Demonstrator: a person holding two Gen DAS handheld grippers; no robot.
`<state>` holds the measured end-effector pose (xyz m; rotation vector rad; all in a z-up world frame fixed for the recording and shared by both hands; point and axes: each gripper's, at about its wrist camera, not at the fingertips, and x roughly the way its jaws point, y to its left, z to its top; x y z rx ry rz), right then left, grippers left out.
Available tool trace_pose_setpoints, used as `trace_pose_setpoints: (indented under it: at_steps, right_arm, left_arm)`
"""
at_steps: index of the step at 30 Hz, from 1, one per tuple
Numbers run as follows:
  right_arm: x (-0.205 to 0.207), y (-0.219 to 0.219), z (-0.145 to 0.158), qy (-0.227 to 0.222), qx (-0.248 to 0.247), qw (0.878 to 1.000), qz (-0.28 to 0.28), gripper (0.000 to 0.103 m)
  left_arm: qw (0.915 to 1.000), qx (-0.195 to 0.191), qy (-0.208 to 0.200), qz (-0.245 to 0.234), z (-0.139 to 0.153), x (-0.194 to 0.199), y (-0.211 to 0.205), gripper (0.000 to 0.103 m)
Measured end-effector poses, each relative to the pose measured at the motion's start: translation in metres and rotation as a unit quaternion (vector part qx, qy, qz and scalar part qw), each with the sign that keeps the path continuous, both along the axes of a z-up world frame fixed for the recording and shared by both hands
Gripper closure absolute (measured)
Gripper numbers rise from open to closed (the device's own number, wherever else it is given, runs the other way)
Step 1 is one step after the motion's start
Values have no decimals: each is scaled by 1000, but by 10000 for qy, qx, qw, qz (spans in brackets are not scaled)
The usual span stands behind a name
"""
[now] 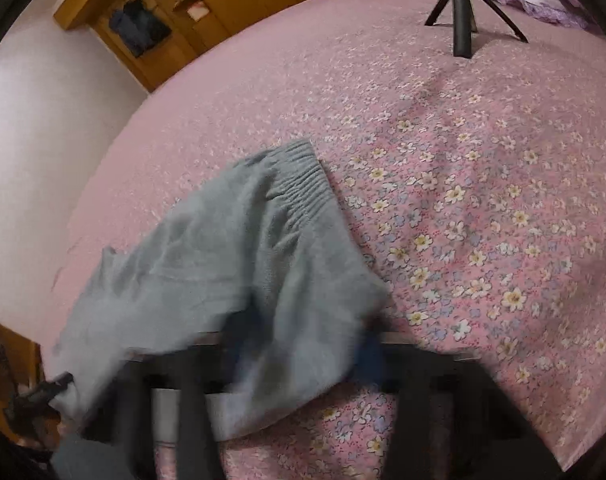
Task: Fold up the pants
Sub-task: 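Grasp the elastic waistband with the right gripper and lift it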
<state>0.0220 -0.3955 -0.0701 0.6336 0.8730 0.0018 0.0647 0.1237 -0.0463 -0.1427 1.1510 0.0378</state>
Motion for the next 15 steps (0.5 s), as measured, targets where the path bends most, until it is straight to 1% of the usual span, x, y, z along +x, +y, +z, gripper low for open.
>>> trace_pose_setpoints:
  at_steps: [2, 4, 6, 8, 11, 15]
  right_arm:
    - [0, 3, 4, -126, -61, 9999, 33, 71]
    - [4, 4, 0, 8, -176, 9998, 43, 70]
    - [9, 1, -11, 158, 43, 9998, -61, 70]
    - [10, -1, -13, 50, 168, 9998, -104, 71]
    - [14, -3, -14, 87, 192, 9997, -100, 70]
    - [21, -16, -17, -26, 564, 9981, -238, 69]
  left_arm:
    - [10000, -46, -1, 8, 0, 0, 1, 33]
    - [10000, -85, -1, 27, 0, -1, 3, 33]
    - [10000, -77, -4, 27, 0, -2, 3, 33]
    - [10000, -34, -14, -6, 0, -3, 2, 33]
    - [10000, -19, -20, -24, -1, -4, 2, 33]
    - [10000, -37, -28, -18, -1, -4, 1, 33]
